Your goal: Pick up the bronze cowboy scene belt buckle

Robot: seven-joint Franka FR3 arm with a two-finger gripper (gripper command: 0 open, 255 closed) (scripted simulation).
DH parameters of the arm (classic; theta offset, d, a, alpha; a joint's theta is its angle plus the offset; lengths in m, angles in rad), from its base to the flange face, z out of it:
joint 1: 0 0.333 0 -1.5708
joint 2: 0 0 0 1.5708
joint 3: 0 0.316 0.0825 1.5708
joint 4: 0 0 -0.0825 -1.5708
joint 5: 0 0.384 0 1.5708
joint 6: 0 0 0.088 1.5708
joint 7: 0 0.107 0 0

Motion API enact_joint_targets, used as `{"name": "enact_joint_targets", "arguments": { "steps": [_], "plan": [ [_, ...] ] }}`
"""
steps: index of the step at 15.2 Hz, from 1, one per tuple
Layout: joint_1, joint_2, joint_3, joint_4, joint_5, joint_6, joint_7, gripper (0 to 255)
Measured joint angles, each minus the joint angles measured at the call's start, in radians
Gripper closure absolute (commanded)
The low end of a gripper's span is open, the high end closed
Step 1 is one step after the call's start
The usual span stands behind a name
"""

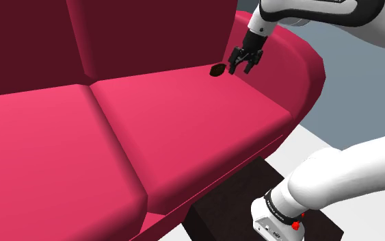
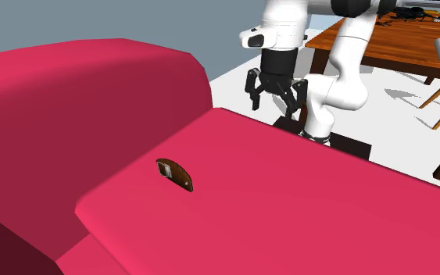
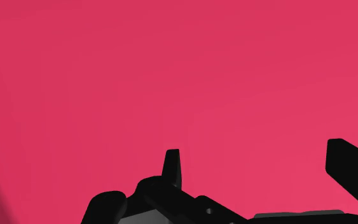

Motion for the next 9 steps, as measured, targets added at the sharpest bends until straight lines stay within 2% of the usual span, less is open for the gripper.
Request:
{"name": "enact_joint_targets", "arguments": {
  "steps": [9],
  "plan": [
    [-0.038,0.340,-0.070,0.298,0.038,0.032,-0.036,0]
  ]
}}
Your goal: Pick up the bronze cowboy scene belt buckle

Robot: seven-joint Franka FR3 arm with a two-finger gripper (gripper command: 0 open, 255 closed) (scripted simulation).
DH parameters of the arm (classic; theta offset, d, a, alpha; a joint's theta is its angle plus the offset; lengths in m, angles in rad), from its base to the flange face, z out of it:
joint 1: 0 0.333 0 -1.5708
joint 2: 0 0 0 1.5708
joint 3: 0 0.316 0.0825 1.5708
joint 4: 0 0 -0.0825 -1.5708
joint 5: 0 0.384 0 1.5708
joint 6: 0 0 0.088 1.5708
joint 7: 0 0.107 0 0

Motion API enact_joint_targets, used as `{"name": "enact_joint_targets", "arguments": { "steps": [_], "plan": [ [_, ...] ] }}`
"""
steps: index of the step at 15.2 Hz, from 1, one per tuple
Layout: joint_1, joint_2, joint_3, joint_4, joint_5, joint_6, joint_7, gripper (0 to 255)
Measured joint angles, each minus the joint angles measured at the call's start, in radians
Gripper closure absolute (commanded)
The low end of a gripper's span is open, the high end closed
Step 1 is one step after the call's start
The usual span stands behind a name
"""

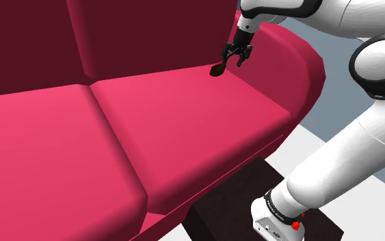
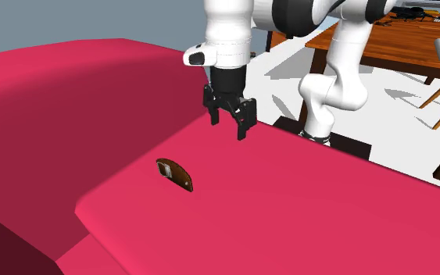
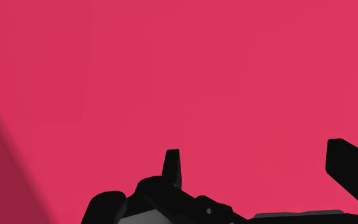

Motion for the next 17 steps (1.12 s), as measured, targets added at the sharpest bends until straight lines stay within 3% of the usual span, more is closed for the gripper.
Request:
{"name": "enact_joint_targets", "arguments": {
  "steps": [6,13,17],
  "plan": [
    [-0.047,0.239,-0.036,0.247,0.052,-0.019,-0.028,0],
    [-0.136,0.563,-0.050,0.679,0.125,-0.141,-0.031,0],
    [-0.141,0.584,-0.050,0.664,0.129,-0.106,-0.035,0]
  ]
}}
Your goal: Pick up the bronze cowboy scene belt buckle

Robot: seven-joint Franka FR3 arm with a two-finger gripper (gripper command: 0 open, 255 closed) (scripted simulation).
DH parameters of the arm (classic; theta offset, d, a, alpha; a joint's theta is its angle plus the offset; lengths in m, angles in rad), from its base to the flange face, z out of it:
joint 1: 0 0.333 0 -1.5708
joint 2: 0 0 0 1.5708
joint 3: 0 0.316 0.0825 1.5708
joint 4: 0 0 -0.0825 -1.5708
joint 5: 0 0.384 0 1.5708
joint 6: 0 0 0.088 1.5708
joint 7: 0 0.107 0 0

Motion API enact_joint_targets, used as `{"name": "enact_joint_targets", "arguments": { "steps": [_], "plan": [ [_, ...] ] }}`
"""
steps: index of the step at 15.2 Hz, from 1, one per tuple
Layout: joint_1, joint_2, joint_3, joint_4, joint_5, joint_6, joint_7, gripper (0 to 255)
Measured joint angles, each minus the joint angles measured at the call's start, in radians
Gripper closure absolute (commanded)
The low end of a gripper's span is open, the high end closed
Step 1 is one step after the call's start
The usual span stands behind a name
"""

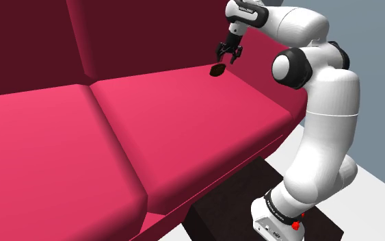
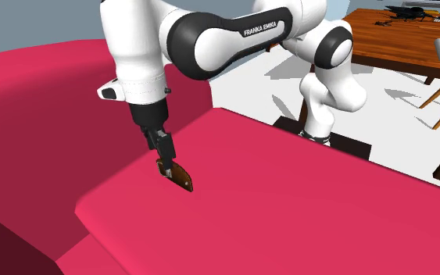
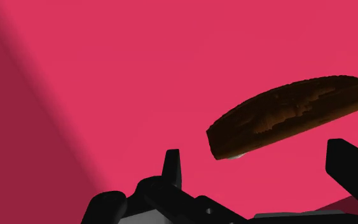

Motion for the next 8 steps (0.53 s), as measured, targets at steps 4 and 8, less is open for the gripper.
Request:
{"name": "enact_joint_targets", "arguments": {
  "steps": [4,8],
  "plan": [
    [0.006,-0.005,0.000,-0.063,0.000,0.057,-0.005,0],
    [0.006,-0.006,0.000,-0.070,0.000,0.064,-0.005,255]
  ]
}}
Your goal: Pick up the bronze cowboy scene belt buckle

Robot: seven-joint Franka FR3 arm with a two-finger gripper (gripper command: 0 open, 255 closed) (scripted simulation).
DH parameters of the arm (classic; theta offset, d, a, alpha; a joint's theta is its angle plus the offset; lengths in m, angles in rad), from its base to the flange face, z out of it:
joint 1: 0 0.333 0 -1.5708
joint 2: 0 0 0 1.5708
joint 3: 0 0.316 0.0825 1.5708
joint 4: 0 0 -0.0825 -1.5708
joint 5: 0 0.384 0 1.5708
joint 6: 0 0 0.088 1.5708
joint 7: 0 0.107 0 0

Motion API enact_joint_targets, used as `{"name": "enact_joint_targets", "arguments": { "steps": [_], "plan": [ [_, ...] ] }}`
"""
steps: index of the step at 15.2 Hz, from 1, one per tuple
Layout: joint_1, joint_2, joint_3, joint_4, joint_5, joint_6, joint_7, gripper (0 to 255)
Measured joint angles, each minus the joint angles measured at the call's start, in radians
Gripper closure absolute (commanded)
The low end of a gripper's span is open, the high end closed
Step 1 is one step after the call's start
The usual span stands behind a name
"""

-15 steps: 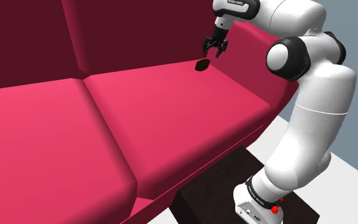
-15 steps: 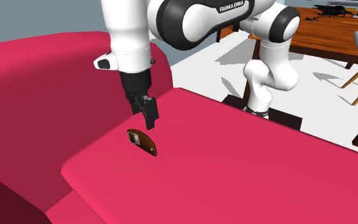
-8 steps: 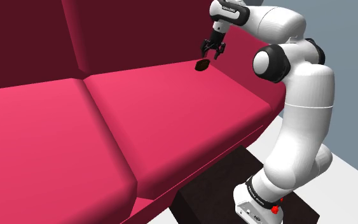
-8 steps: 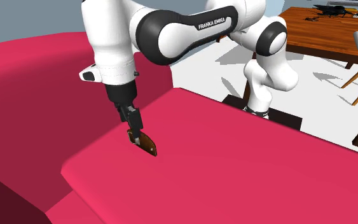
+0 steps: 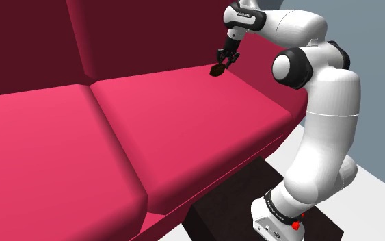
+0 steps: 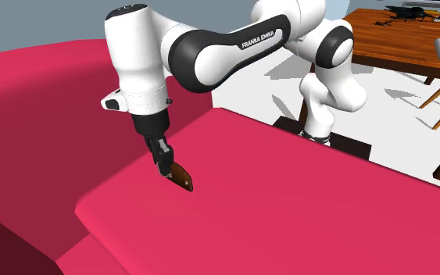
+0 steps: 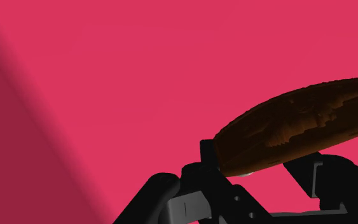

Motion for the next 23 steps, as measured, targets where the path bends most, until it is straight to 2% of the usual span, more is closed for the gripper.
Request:
{"name": "enact_joint_targets", "arguments": {
  "steps": [9,15,23],
  "plan": [
    [-0.001,0.000,0.000,0.018,0.000,-0.017,0.002,255],
    [-0.010,0.013,0.000,0.115,0.001,-0.101,0.010,255],
    [-0.041,0.083,0.005,0.339,0.013,-0.253,0.021,255]
  ]
}}
